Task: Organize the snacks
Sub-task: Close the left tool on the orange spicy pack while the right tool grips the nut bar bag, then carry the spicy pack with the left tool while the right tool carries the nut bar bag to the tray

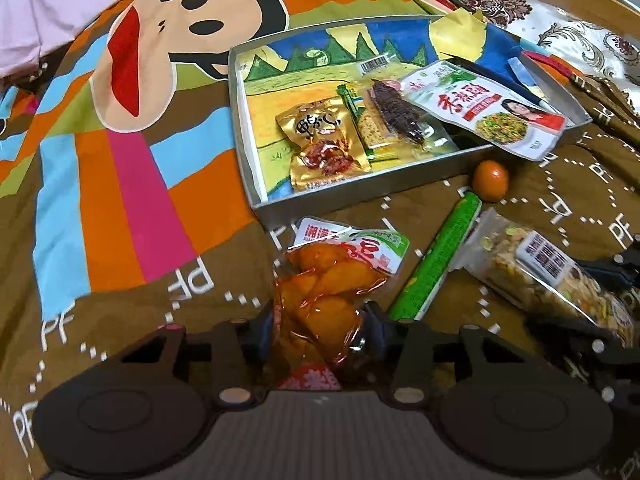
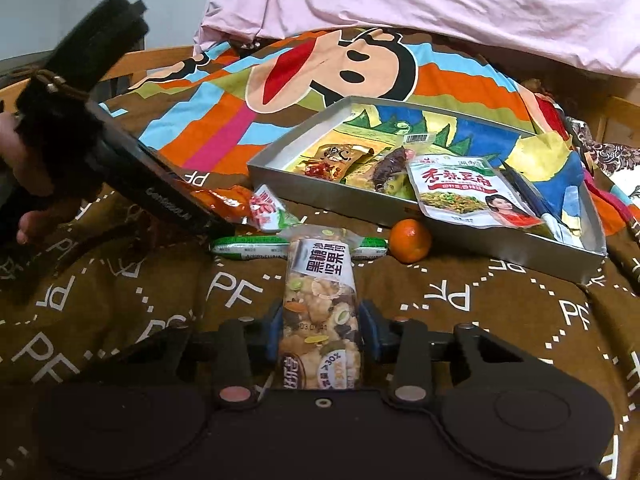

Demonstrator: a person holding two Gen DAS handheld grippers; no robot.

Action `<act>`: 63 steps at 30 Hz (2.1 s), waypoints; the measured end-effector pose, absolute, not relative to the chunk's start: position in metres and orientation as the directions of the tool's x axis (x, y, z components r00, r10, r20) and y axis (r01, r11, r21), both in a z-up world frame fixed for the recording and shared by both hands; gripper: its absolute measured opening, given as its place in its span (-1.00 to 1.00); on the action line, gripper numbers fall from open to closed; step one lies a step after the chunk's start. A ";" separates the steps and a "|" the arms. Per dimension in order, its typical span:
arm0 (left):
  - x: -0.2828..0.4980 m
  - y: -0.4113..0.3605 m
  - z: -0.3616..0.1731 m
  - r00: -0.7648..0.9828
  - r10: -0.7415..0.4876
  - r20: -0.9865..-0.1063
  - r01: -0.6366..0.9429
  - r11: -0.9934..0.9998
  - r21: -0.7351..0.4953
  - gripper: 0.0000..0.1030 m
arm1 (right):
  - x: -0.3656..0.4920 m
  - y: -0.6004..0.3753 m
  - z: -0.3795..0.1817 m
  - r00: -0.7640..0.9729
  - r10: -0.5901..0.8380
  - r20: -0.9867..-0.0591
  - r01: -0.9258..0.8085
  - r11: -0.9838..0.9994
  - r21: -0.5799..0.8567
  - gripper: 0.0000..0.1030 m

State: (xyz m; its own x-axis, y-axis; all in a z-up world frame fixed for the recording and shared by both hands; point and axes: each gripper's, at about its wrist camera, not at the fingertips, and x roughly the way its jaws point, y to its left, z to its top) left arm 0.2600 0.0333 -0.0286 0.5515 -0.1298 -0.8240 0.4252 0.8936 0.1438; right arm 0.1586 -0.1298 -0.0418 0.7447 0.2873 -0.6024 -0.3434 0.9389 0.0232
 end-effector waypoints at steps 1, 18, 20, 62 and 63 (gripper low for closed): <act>0.257 0.033 -0.028 0.553 -0.125 -0.823 0.422 0.894 0.148 -0.05 | 0.157 -0.130 -0.041 0.745 0.287 -0.602 -0.345 0.938 0.020 -0.21; 0.178 0.026 0.001 0.569 -0.152 -0.808 0.341 0.938 0.063 -0.06 | 0.122 -0.138 -0.013 0.763 0.311 -0.567 -0.382 0.924 -0.009 -0.23; 0.168 0.023 0.005 0.580 -0.163 -0.798 0.325 0.945 0.043 -0.07 | 0.117 -0.139 -0.005 0.775 0.310 -0.551 -0.386 0.922 -0.023 -0.23; 0.350 0.054 -0.018 0.788 -0.327 -0.521 0.213 0.940 -0.267 -0.05 | 0.282 -0.146 0.028 0.915 0.147 -0.377 -0.210 0.969 -0.130 -0.22; 0.353 0.054 -0.023 0.787 -0.329 -0.523 0.210 0.938 -0.274 -0.05 | 0.290 -0.143 0.025 0.910 0.143 -0.389 -0.209 0.969 -0.133 -0.22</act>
